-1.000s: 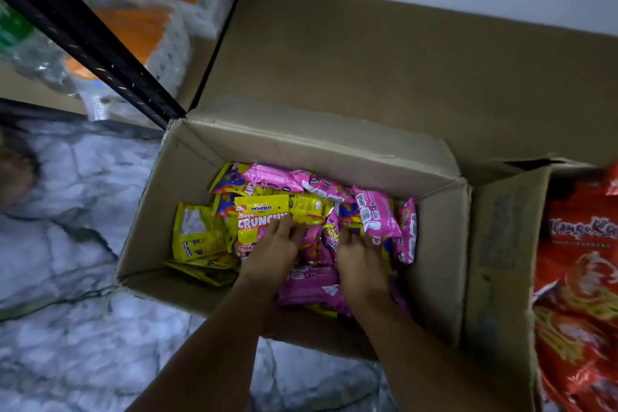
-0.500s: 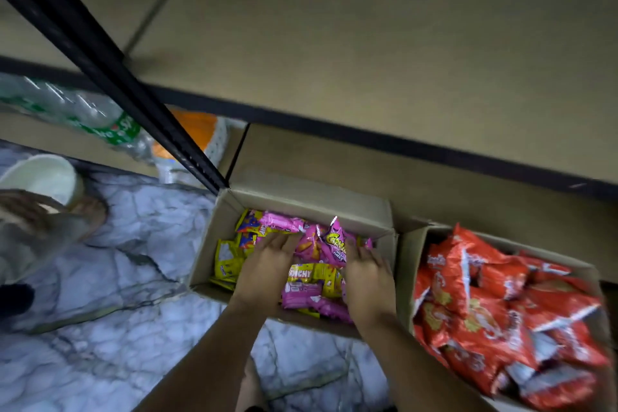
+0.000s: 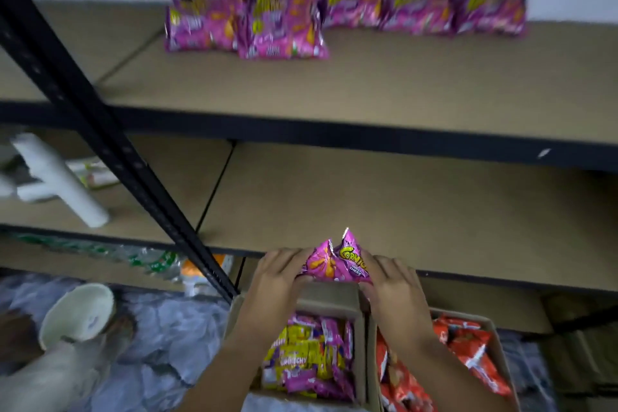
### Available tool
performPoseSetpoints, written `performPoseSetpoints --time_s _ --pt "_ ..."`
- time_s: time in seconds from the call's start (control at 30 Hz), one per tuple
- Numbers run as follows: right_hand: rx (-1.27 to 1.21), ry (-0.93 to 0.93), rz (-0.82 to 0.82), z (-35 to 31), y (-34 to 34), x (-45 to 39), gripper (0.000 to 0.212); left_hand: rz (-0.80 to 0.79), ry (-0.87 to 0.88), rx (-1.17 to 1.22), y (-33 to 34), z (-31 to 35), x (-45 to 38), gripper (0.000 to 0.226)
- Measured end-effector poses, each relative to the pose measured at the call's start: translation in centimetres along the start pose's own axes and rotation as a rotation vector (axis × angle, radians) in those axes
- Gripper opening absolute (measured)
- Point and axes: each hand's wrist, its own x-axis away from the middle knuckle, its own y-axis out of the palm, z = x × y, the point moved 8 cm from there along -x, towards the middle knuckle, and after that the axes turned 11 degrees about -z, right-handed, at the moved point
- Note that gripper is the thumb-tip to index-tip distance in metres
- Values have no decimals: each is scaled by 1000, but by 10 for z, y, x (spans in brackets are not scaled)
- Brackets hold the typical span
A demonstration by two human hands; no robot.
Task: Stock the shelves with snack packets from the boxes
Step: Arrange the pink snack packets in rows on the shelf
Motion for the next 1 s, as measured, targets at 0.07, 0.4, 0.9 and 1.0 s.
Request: performPoseSetpoints --time_s 0.07,0.4,0.9,1.0 --pt "-9 -35 95 1 -45 4 76 34 59 27 -33 19 -13 47" --pt "4 -162 536 9 -215 1 61 246 337 -82 -164 109 -80 44" --pt "83 -234 674 95 -345 -89 63 312 360 -256 -227 180 -227 50" --pt "96 -224 653 113 -343 -123 68 268 280 -279 -224 175 -258 54"
